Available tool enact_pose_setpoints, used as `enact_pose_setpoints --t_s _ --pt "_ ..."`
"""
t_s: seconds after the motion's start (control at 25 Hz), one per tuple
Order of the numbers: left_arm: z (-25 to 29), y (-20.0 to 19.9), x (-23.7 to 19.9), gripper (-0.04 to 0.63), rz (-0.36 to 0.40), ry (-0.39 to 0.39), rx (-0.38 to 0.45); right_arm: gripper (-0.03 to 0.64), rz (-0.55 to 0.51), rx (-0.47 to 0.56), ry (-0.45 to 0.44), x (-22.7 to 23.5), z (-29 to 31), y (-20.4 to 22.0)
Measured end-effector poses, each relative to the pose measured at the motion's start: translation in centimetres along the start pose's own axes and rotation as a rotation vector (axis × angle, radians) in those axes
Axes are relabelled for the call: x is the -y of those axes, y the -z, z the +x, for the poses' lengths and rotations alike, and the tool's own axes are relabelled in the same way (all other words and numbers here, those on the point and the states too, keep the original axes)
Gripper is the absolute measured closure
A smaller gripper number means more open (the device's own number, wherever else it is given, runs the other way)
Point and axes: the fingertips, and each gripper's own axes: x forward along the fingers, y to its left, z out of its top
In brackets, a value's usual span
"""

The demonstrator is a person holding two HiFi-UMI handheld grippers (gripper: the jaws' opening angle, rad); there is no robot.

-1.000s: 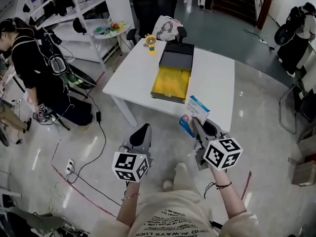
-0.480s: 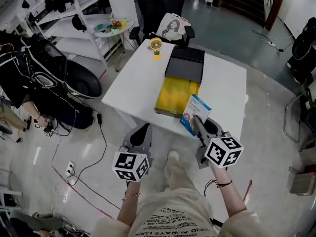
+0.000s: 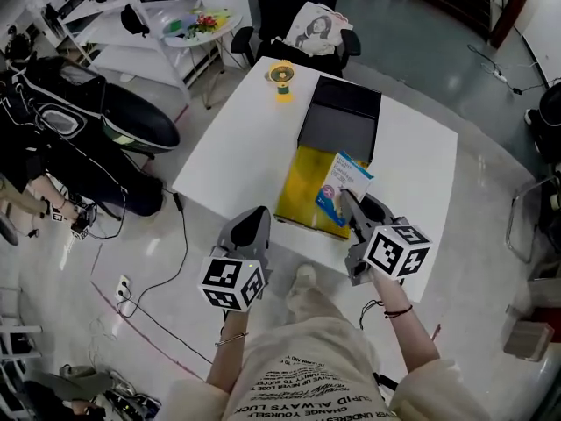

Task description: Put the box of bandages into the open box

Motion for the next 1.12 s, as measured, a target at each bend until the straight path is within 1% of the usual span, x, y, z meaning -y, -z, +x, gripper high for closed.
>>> enact_pose_setpoints --t_s 0.12,0.28,0.52,0.8,0.92,1.04,1.12 --pt "2.2 -0.3 -0.8 0.569 0.0 0.004 -0.018 0.554 0.04 -0.05 -0.015 1.1 2.2 -0.1" --pt "4.4 0.3 -1.9 0.57 -0.015 0.0 -0.049 0.554 0.106 -0.121 -0.044 2.0 4.6 1.0" --pt "7.3 1.3 -1.9 0.57 -0.014 0.009 -0.092 0.554 0.187 -0.247 -0.085 3.3 6.9 2.9" --pt "9.1 2.1 -2.5 0.57 -0.031 0.029 -0.138 0.554 0.257 -0.402 -0.097 3.4 9.0 5.2" --pt "9.8 2.6 -2.4 0.57 -0.028 0.047 -0.165 0.554 0.313 -0.464 -0.093 3.5 9.6 6.3" --pt "10.2 3.4 -2.3 0.569 -0.026 0.066 -0.192 0.554 0.366 -0.512 -0.086 3.6 10.1 7.3" --pt "10.5 3.7 -2.4 0.57 -0.024 0.08 -0.208 0.554 0.376 -0.539 -0.077 3.7 10.4 7.7"
